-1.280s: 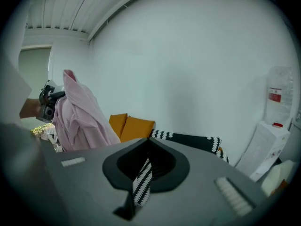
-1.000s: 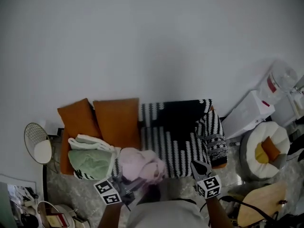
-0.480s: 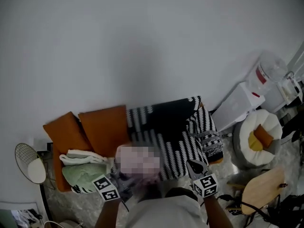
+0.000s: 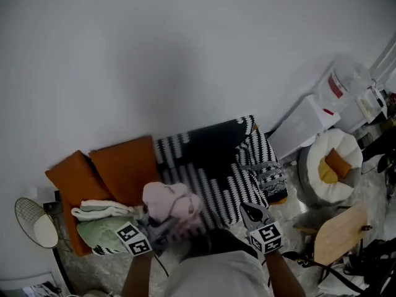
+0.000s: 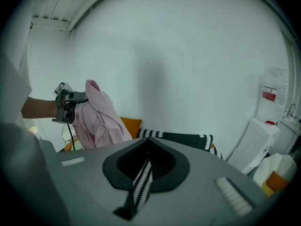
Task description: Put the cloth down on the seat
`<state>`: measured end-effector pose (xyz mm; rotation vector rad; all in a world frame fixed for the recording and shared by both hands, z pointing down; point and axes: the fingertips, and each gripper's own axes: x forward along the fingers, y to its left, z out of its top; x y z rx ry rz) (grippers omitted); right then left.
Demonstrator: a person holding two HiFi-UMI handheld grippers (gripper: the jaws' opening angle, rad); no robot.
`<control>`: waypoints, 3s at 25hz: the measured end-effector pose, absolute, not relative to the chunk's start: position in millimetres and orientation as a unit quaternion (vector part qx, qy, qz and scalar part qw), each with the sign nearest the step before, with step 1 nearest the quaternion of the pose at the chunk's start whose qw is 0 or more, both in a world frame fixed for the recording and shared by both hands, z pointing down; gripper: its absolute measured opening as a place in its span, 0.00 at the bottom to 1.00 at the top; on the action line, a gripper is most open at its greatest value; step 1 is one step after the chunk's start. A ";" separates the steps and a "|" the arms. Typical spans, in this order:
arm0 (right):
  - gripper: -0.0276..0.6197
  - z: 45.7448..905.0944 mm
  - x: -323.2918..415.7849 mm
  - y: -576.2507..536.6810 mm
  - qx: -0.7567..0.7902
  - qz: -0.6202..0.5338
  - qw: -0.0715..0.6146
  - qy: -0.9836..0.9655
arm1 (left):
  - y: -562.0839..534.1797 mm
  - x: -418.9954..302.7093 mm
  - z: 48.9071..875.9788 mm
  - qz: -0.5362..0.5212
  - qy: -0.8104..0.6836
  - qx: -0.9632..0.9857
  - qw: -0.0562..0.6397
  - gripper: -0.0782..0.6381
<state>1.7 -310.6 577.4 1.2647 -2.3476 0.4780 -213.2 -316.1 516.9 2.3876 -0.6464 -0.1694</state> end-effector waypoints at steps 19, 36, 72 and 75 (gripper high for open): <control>0.05 663.5 2.9 -417.8 0.371 0.223 0.263 -0.862 | -446.7 -199.4 690.3 0.012 -0.325 0.856 0.402 0.30; 0.05 751.8 7.7 -470.4 0.326 0.272 0.300 -0.854 | -516.8 -215.0 882.4 0.069 -0.419 0.752 0.504 0.33; 0.05 753.1 -13.2 -496.5 0.265 0.286 0.272 -0.880 | -501.7 -199.0 791.4 -0.034 -0.465 0.727 0.504 0.42; 0.05 740.8 -14.4 -492.2 0.261 0.274 0.270 -0.885 | -490.2 -195.3 768.2 -0.034 -0.470 0.736 0.487 0.40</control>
